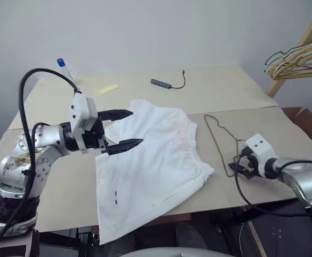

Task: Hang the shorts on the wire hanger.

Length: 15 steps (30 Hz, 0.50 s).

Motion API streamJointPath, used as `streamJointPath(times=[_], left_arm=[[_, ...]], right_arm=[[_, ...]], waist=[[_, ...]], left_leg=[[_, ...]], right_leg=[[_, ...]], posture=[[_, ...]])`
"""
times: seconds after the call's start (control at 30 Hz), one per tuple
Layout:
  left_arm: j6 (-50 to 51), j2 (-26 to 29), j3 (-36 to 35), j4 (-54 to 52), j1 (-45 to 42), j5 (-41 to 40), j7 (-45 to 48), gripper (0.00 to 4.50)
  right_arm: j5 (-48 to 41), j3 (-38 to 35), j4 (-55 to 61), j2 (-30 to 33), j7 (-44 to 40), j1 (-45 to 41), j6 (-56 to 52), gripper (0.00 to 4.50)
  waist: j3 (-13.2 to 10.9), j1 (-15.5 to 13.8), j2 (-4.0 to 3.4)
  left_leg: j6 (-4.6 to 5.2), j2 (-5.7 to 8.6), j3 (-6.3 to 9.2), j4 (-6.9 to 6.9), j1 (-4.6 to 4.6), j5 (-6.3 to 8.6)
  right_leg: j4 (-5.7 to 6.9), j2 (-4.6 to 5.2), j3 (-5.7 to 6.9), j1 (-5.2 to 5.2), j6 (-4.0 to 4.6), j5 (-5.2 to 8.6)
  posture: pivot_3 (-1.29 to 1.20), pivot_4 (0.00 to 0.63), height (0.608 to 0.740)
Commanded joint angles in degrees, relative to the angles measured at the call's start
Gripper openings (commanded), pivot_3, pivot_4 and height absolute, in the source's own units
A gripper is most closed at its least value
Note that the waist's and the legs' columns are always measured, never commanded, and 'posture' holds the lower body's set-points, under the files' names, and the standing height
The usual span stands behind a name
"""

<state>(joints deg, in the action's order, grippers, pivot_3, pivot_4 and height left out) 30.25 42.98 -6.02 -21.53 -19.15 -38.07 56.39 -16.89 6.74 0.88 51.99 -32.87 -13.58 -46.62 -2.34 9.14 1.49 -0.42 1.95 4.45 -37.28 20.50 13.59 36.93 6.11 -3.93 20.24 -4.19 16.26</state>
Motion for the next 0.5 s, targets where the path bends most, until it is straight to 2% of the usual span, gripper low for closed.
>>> streamJointPath(times=[0.03, 0.3, 0.33, 0.5], left_arm=[[-1.26, -0.02, -0.66, -0.84, -0.43, 0.44, -0.17, 4.5], [-2.03, 0.05, -1.33, -1.83, 1.16, 0.74, -0.98, 4.5], [-2.23, 0.0, -1.24, -1.79, 1.2, 0.89, -1.02, 4.5], [-3.79, -1.14, 0.3, 0.14, -0.77, 2.27, -1.07, 4.5]], right_arm=[[2.68, 0.78, -1.73, -0.92, 0.26, -2.71, -3.12, 2.85], [5.19, 1.45, -0.35, 0.13, -1.65, -2.63, -6.41, 0.14], [5.28, 1.15, 0.17, 0.29, -1.85, -2.54, -6.74, 0.03], [7.96, -0.6, 1.81, 0.98, -0.52, -2.59, -4.12, 0.03]], waist=[[0.0, 0.15, 0.01], [0.0, 0.32, 0.01], [0.0, 0.29, 0.01], [0.0, 0.24, 0.0]], left_leg=[[0.0, 0.0, 0.01, -0.01, 0.0, 0.0], [0.0, 0.0, 0.1, -0.01, 0.01, 0.0], [0.0, 0.0, 0.1, -0.01, 0.0, 0.0], [0.0, 0.01, 0.11, -0.01, 0.01, 0.0]], right_leg=[[-0.02, 0.0, 0.0, -0.01, -0.01, 0.0], [-0.02, 0.01, 0.01, -0.01, -0.1, 0.03], [-0.03, 0.01, 0.01, -0.01, -0.1, 0.03], [-0.03, 0.01, 0.03, -0.01, -0.17, 0.07]], posture=[[-0.2, 0.0, 0.74], [-0.2, 0.0, 0.74], [-0.2, 0.0, 0.74], [-0.21, 0.0, 0.74]])
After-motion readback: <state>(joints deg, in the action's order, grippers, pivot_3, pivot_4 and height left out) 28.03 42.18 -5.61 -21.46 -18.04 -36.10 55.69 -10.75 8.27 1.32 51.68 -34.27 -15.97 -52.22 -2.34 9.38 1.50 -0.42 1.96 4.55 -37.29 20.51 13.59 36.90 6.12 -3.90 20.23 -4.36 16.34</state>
